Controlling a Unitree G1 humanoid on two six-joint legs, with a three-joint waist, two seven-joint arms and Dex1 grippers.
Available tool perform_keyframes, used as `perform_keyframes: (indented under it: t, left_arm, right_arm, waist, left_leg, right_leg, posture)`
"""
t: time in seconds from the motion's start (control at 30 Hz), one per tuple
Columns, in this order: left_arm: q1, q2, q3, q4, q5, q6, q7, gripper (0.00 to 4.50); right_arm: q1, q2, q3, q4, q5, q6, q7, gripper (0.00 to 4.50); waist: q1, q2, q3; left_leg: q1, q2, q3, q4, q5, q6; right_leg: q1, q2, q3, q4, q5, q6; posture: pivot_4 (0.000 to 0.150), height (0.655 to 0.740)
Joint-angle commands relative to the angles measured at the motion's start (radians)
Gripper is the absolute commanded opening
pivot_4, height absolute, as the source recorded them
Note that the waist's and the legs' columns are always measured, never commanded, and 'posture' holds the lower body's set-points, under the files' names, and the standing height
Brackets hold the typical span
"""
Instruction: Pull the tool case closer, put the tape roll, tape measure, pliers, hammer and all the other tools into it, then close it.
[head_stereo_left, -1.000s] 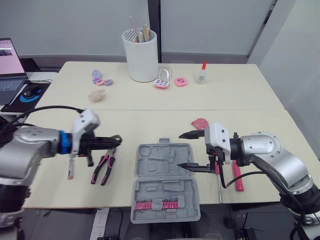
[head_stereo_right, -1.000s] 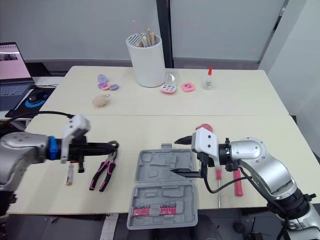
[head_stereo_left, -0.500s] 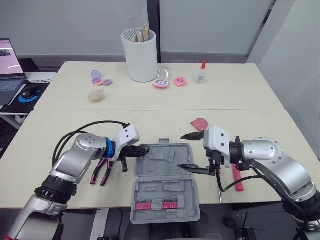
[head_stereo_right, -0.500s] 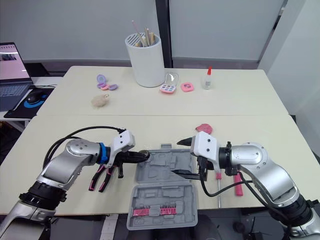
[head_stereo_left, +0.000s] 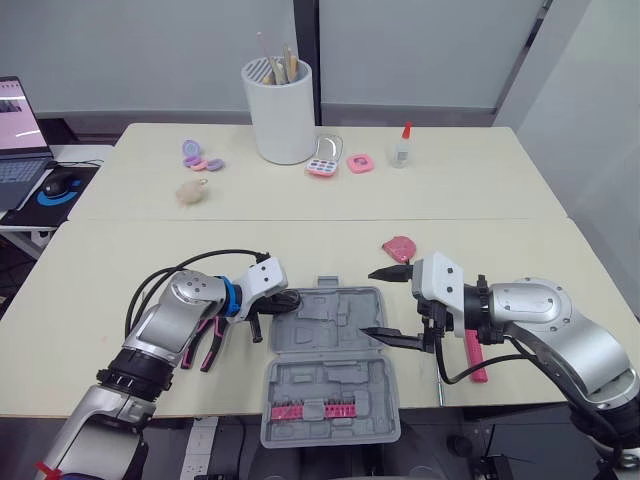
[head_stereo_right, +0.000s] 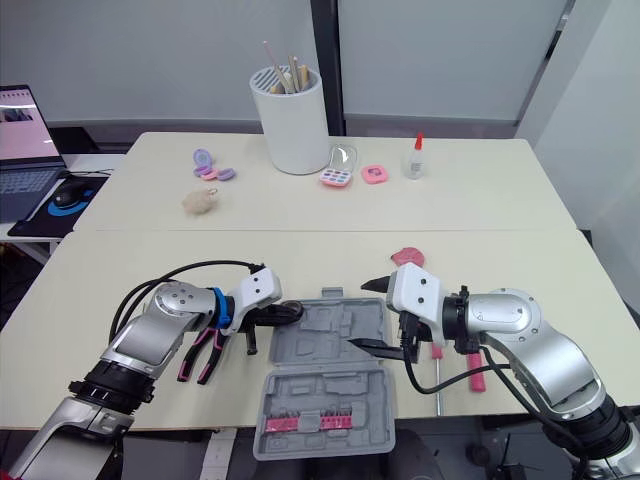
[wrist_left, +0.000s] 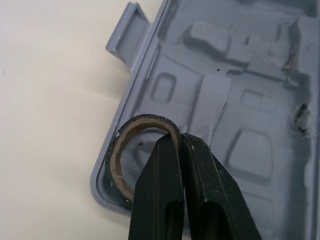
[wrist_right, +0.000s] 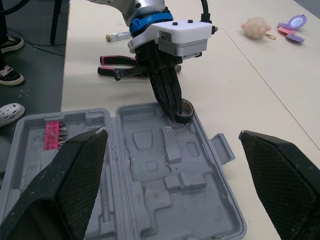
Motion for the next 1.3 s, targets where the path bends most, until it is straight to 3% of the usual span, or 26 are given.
perform_keyframes:
  t: [0.03,0.83,1.0,1.3]
  left_arm:
    - [-0.015,-0.004,-0.004,-0.007,0.009,-0.013,-0.015,0.02]
    - [-0.014,-0.027,-0.021,0.023,0.071,-0.057,-0.021,0.02]
    - [-0.018,-0.033,-0.012,0.028,0.072,-0.065,-0.015,1.29]
    - [-0.011,-0.01,0.027,-0.047,0.023,-0.023,-0.051,1.29]
  right_arm:
    - [-0.003,-0.004,-0.034,-0.038,0.019,-0.01,-0.003,4.5]
    - [-0.002,0.007,-0.026,-0.021,0.009,-0.02,-0.012,4.5]
    - [-0.002,0.007,-0.025,-0.018,0.008,-0.024,-0.014,4.5]
    - [-0.005,0.006,-0.025,-0.002,0.01,-0.037,-0.008,4.5]
  waist:
    - [0.0,0.0,0.0]
    - [0.0,0.0,0.0]
    - [0.0,0.0,0.0]
    - [0.0,0.0,0.0]
  left_leg:
    - [0.0,0.0,0.0,0.0,0.0,0.0]
    - [0.0,0.0,0.0,0.0,0.0,0.0]
    - [0.0,0.0,0.0,0.0,0.0,0.0]
    - [0.0,0.0,0.0,0.0,0.0,0.0]
  right_leg:
    - [0.0,0.0,0.0,0.0,0.0,0.0]
    - [0.0,0.0,0.0,0.0,0.0,0.0]
    - [0.0,0.0,0.0,0.0,0.0,0.0]
    - [0.0,0.0,0.0,0.0,0.0,0.0]
  posture:
    - [0.15,0.74]
    - [0.15,0.74]
    - [0.15,0.74]
    - [0.15,0.74]
